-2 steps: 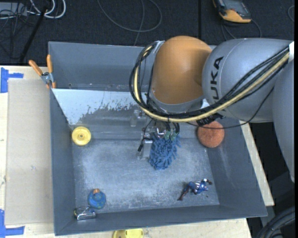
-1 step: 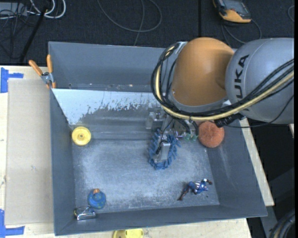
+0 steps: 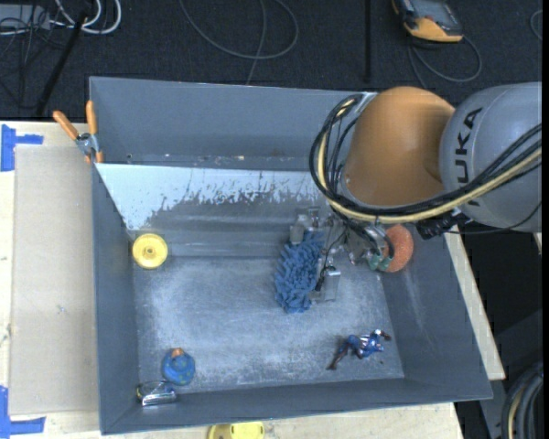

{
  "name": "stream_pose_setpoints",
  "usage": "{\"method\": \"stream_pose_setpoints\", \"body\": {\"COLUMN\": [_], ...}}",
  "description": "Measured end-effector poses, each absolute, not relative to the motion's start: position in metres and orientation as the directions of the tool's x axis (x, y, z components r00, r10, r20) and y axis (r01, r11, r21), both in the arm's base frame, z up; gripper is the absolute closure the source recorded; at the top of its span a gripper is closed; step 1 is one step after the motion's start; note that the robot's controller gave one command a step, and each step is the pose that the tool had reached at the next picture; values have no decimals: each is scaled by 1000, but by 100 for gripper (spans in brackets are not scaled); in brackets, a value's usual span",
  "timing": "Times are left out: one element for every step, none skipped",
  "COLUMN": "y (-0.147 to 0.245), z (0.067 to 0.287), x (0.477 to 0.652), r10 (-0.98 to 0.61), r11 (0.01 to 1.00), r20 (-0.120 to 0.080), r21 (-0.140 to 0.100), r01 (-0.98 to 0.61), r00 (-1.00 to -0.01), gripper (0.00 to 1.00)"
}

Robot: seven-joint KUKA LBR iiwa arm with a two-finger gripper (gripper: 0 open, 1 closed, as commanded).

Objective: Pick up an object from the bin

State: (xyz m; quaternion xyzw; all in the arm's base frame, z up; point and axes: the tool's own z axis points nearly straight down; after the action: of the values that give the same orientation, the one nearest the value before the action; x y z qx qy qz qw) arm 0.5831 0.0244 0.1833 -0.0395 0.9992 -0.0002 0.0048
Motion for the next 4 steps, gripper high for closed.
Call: {"method": "stream_pose_setpoints", "body": {"y": [-2, -7, -9, -24], "z": [145, 143, 142, 130], "x": [581, 584, 585, 574], "r10": [-86, -16, 3, -94], "r11": [996, 1000, 1000, 996], "r20": [5, 1, -1, 16], "r21": [-1, 1, 0, 3], "r01": [-86, -16, 3, -94], "r00": [-996, -1000, -1000, -995], "gripper": [0, 0, 0, 0]}}
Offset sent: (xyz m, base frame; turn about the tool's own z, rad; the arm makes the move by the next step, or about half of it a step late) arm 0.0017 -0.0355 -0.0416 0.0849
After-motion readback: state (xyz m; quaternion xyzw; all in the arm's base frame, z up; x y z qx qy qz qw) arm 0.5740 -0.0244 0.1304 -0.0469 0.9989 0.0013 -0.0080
